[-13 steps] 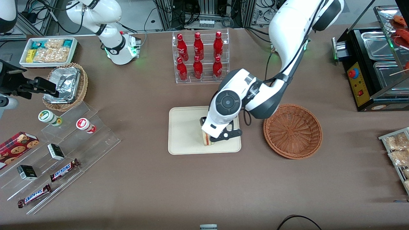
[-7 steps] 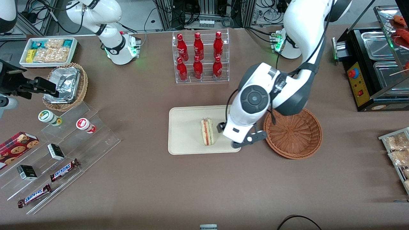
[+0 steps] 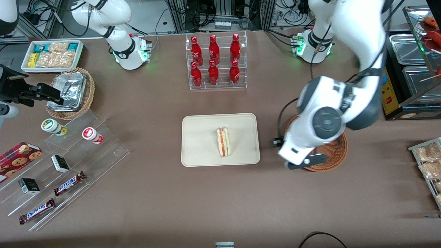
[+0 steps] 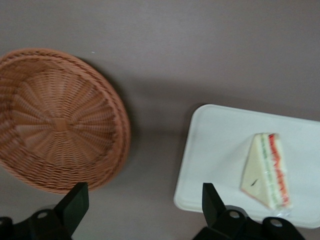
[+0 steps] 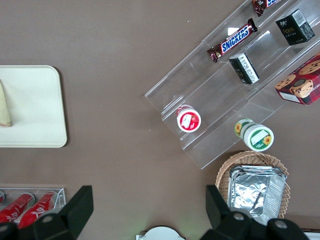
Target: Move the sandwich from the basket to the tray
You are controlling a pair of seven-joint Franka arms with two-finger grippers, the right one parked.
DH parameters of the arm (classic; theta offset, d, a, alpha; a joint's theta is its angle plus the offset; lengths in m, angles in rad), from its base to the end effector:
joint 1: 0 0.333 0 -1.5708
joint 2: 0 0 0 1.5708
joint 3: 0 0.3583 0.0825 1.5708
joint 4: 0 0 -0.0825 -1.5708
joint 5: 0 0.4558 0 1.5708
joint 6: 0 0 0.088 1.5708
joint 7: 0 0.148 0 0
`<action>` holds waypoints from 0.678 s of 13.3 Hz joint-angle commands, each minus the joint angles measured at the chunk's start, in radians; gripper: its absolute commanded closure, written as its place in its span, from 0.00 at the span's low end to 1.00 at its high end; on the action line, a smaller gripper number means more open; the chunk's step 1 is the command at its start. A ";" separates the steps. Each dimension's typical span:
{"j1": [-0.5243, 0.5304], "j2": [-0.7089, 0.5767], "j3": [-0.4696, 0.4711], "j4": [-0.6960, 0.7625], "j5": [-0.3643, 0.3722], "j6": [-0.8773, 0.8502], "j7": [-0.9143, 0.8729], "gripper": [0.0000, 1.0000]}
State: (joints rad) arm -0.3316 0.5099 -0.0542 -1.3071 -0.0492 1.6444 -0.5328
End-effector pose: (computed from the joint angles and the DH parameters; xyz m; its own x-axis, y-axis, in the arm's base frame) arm 0.7139 -0.2894 0.4143 0.9699 0.1582 -0.1851 0.1566 -0.9874 -0.0232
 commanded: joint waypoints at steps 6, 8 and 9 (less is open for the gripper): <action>0.152 -0.148 -0.004 -0.084 0.014 -0.101 0.293 0.00; 0.180 -0.183 -0.004 -0.116 0.014 -0.106 0.373 0.00; 0.189 -0.212 -0.004 -0.144 0.020 -0.103 0.402 0.00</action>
State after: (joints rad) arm -0.1624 0.3738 -0.0504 -1.3749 -0.0474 1.5433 -0.1899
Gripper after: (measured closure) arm 0.000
